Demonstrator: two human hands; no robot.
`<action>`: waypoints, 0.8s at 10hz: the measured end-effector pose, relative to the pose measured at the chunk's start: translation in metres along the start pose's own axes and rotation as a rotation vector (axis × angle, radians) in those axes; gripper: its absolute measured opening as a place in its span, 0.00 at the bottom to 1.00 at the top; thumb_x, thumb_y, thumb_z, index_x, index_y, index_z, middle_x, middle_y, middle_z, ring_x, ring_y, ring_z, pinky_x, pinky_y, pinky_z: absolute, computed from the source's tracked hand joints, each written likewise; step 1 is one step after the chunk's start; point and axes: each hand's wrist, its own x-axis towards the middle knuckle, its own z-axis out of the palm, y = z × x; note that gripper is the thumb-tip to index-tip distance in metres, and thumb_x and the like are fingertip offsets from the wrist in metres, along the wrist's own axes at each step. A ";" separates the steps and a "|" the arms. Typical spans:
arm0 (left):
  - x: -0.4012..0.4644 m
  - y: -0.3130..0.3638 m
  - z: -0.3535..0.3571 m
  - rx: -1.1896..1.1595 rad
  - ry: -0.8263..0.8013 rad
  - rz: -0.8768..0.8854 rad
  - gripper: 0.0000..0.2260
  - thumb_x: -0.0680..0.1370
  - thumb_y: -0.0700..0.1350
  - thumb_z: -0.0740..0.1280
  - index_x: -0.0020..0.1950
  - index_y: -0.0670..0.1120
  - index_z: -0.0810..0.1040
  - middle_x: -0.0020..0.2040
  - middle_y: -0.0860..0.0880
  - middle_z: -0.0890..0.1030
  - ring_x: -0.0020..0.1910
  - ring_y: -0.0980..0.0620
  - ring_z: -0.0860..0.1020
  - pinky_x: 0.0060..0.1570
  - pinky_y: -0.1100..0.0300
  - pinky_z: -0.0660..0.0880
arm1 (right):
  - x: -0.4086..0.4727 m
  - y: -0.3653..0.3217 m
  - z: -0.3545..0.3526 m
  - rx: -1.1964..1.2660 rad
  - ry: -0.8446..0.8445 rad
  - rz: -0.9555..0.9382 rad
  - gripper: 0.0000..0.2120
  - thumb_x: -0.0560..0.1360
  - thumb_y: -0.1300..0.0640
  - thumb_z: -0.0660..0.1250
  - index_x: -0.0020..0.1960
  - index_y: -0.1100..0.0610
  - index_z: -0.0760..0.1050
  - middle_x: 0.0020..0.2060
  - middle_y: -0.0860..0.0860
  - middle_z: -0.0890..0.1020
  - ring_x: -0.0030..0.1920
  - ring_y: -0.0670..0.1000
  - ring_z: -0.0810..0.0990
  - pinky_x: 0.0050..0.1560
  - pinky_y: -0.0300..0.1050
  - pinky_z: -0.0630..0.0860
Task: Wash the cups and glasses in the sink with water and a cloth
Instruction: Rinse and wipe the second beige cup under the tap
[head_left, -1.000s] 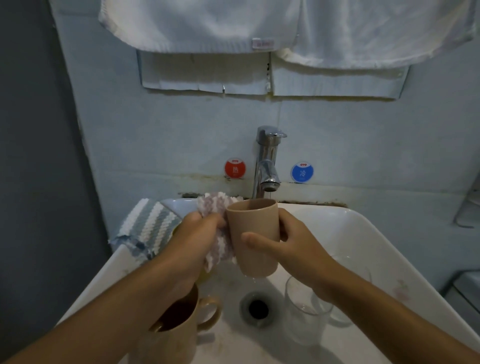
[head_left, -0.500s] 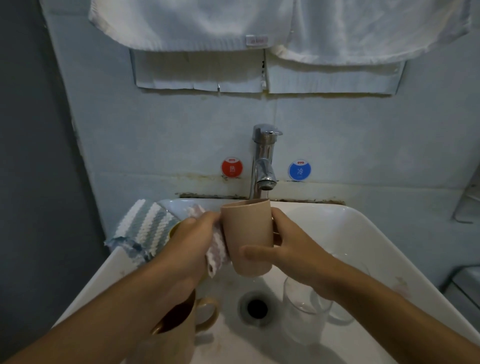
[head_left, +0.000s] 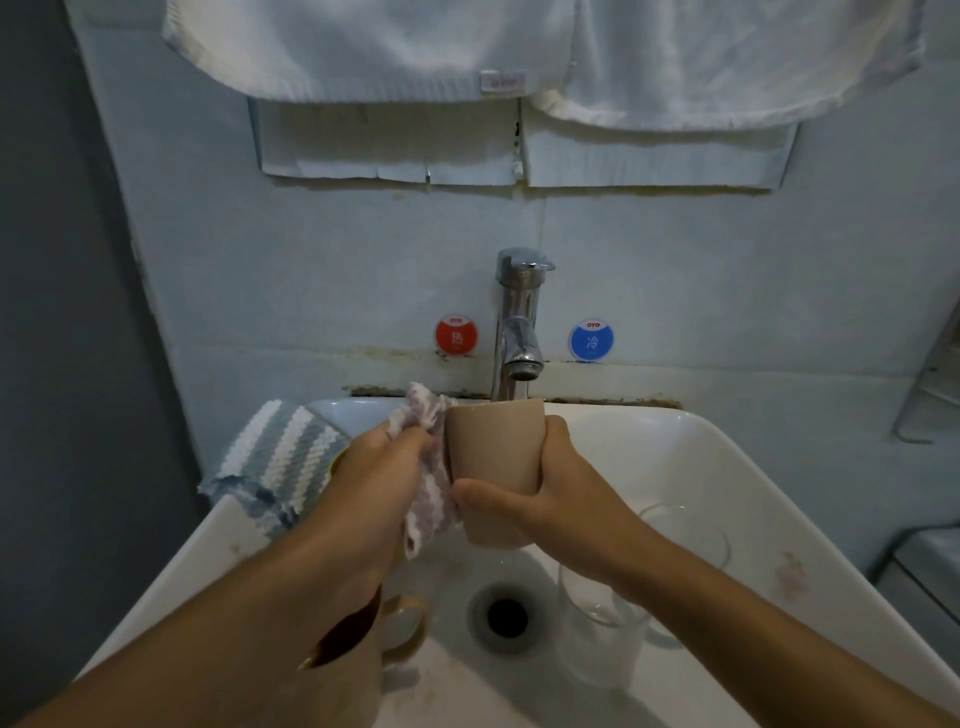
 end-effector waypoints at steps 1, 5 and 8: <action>-0.009 0.008 0.009 -0.031 0.079 -0.009 0.10 0.81 0.43 0.61 0.62 0.45 0.76 0.54 0.45 0.80 0.54 0.46 0.79 0.59 0.51 0.75 | 0.000 0.001 0.002 -0.011 0.002 -0.006 0.41 0.67 0.40 0.75 0.68 0.44 0.52 0.52 0.39 0.70 0.49 0.45 0.78 0.37 0.34 0.79; -0.002 0.008 0.006 -0.123 0.014 -0.121 0.04 0.80 0.42 0.64 0.46 0.46 0.76 0.40 0.47 0.81 0.38 0.50 0.80 0.39 0.56 0.77 | 0.004 0.005 -0.002 -0.019 -0.011 0.000 0.37 0.74 0.41 0.70 0.74 0.45 0.53 0.61 0.46 0.73 0.57 0.47 0.77 0.53 0.46 0.82; -0.003 0.002 0.008 -0.151 -0.048 -0.243 0.04 0.81 0.42 0.62 0.50 0.43 0.75 0.42 0.44 0.79 0.40 0.47 0.78 0.43 0.54 0.77 | 0.005 0.002 -0.008 -0.031 0.038 0.058 0.38 0.70 0.42 0.75 0.72 0.45 0.57 0.55 0.44 0.73 0.52 0.46 0.78 0.45 0.38 0.80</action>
